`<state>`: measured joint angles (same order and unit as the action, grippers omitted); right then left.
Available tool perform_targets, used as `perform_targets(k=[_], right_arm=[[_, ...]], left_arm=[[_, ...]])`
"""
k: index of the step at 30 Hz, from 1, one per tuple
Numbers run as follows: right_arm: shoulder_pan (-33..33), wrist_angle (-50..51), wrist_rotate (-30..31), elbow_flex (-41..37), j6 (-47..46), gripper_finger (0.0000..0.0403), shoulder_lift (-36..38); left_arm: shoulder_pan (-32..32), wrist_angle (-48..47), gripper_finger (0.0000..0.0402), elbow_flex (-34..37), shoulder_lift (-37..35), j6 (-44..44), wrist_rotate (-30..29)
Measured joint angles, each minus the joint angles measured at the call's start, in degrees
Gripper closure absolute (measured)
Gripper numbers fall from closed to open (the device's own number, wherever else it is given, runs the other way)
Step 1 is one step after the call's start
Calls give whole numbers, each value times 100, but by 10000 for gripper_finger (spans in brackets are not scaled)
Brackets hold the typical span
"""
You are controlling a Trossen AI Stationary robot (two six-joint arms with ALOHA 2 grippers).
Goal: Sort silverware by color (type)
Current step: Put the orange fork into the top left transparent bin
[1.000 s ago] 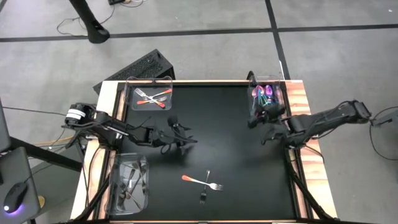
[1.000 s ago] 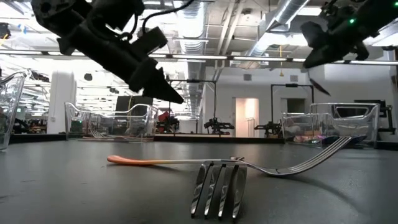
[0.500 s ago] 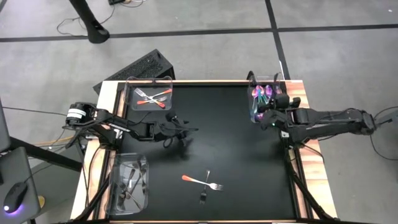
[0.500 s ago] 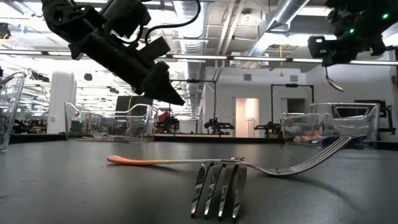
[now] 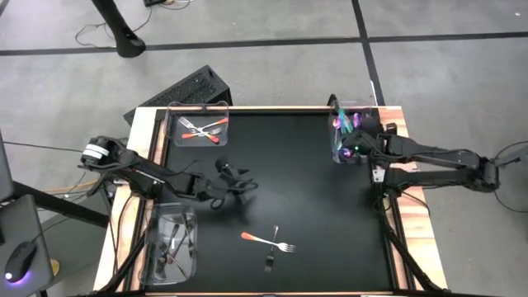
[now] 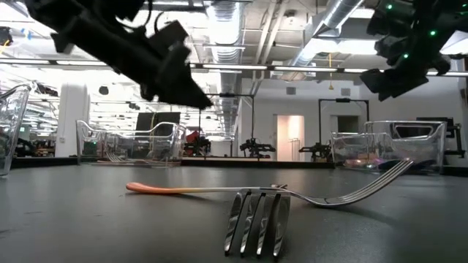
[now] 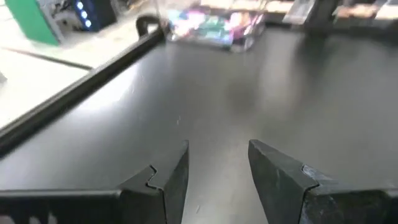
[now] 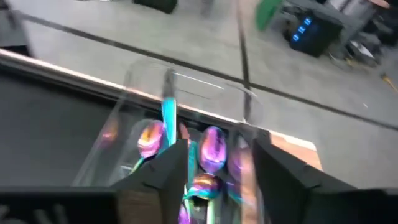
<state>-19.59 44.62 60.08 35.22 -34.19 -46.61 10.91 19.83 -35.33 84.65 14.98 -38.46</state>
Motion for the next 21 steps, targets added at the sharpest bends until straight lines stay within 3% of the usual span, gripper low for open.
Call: perform_targets(k=[3,7,9,12,17,21], right_arm=[[-4,-642,-766,11,682,170,66],[160,-1797,-3103,50,1046,165,159],[454,-2370,-3826,-14,872,168,49],[1163,-2785,-3926,-26,494,174,-337],[2476,-3594,-3482,-28,-22,183,-1299],[3377,-4438,-3149,22,-135,186,-2283]], left_arm=[[146,4,246,-35,-387,-18,37],[528,90,246,-68,-950,-650,-30],[877,232,246,-68,-1094,-1306,-425],[1378,672,246,-10,-1121,-2066,-845],[1834,624,246,-11,-957,-2096,-154],[1984,235,246,-9,-759,-1687,-92]])
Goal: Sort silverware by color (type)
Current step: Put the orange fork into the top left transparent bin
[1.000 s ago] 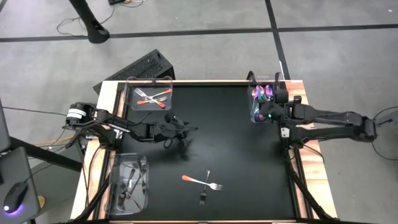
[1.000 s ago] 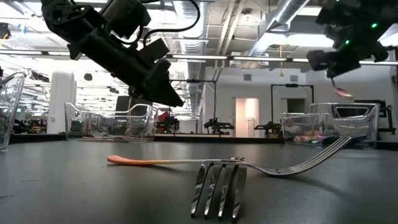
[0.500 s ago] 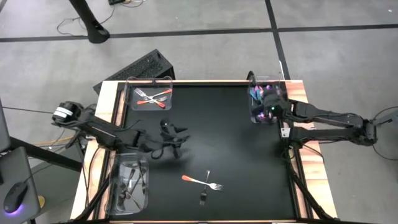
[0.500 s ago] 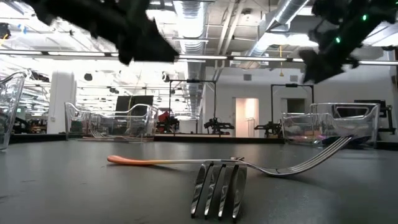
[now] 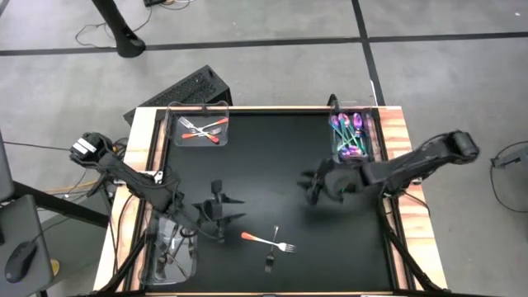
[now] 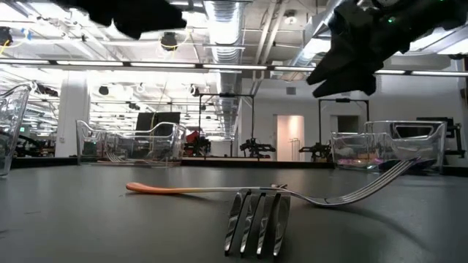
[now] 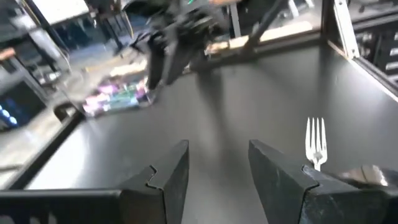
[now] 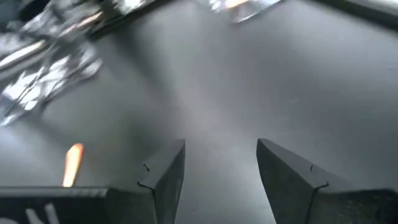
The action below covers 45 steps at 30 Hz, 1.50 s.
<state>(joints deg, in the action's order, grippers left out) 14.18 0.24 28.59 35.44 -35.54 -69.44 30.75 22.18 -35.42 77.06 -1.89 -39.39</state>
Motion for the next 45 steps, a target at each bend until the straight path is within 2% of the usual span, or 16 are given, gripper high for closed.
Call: perform_targets(k=[7,12,19,27,33,39,41,45], right_arm=[[1089,-785,342,656,185,186,-1728],[1514,-930,159,1458,1025,186,-2845],[1549,-924,-694,2441,1661,186,-3809],[1416,-869,-1188,2730,1554,195,-4588],[1352,-669,-1212,2739,1531,243,-4690],[1032,-174,-1360,2753,1314,355,-4646],[909,-165,-1504,2747,1357,385,-4633],[698,-310,-1672,2724,1367,383,-4532]], left_arm=[[113,-154,246,0,396,697,-16],[154,-197,246,2,548,1052,-14],[167,-208,246,4,550,1163,-289],[123,-321,246,2,542,1114,-551],[123,-543,246,4,531,1147,-1047],[37,-650,246,4,531,1152,-1626],[-96,-622,246,4,529,1209,-1407],[-612,-451,246,4,554,1441,709]])
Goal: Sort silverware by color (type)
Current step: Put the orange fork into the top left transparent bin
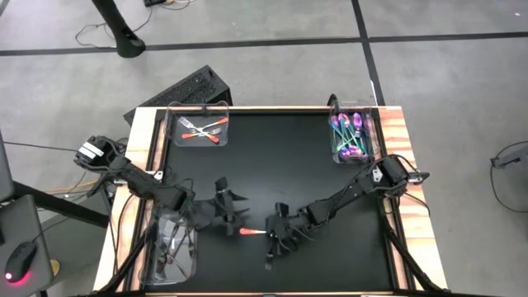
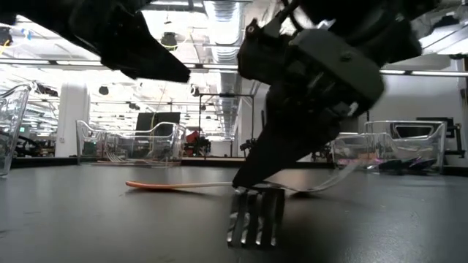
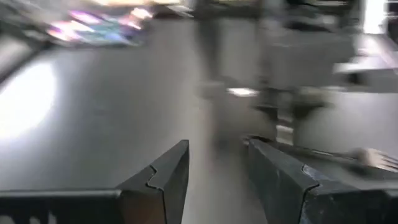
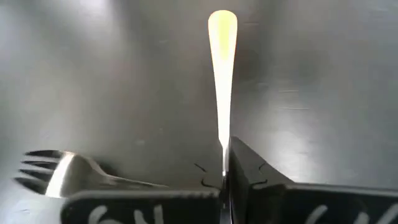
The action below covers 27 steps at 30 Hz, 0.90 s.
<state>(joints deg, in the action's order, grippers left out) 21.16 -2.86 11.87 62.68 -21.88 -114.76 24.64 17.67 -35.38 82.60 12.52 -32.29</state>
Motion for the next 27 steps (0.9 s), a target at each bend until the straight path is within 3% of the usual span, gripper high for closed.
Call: perform_targets(k=[3,9,19,27], right_arm=[[-56,100,89,-17,176,389,199],[-110,471,897,-40,359,394,718],[-190,255,1170,-38,693,395,811],[-252,-235,1212,-38,993,396,813]], left_arm=[[-326,38,246,-4,74,71,884],[-648,142,246,0,90,-56,1329],[-745,236,246,-2,92,-760,1753],[-771,-2,246,-2,92,-1139,1688]])
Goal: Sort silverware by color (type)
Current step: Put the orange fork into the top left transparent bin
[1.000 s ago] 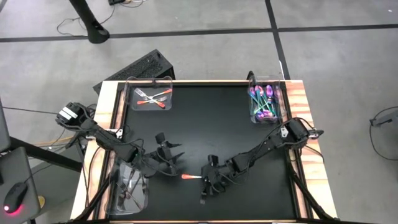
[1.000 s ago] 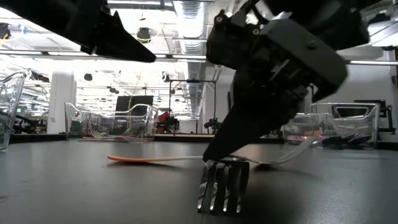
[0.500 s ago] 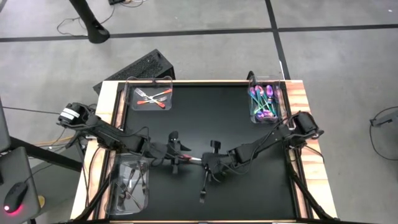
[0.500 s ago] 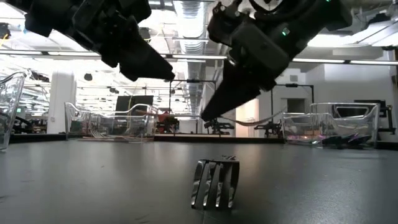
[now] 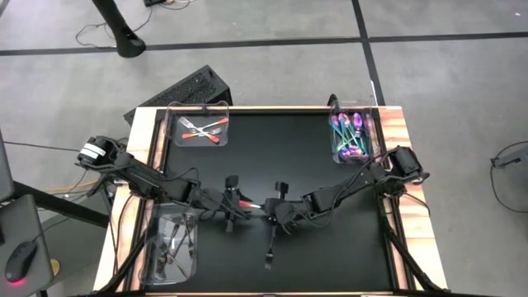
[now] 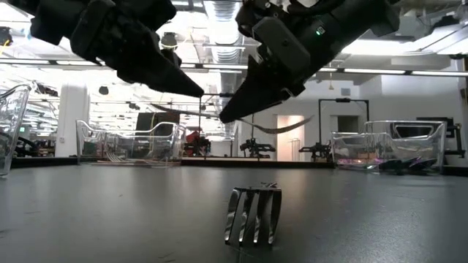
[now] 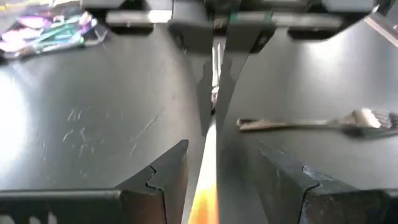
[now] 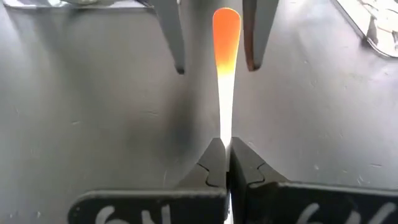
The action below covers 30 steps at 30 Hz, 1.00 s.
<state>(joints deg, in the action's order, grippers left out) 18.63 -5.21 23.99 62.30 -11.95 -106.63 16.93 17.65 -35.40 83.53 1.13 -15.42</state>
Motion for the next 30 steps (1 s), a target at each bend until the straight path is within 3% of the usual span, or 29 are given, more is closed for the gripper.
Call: perform_targets(k=[11,24,30], right_arm=[[-9,-190,35,2,60,396,0],[-44,-440,35,17,260,391,9],[-46,-430,144,15,217,383,15]], left_arm=[[-167,-429,251,0,0,43,-301],[-164,-638,393,4,0,-216,42],[-153,-668,401,4,2,-243,-330]])
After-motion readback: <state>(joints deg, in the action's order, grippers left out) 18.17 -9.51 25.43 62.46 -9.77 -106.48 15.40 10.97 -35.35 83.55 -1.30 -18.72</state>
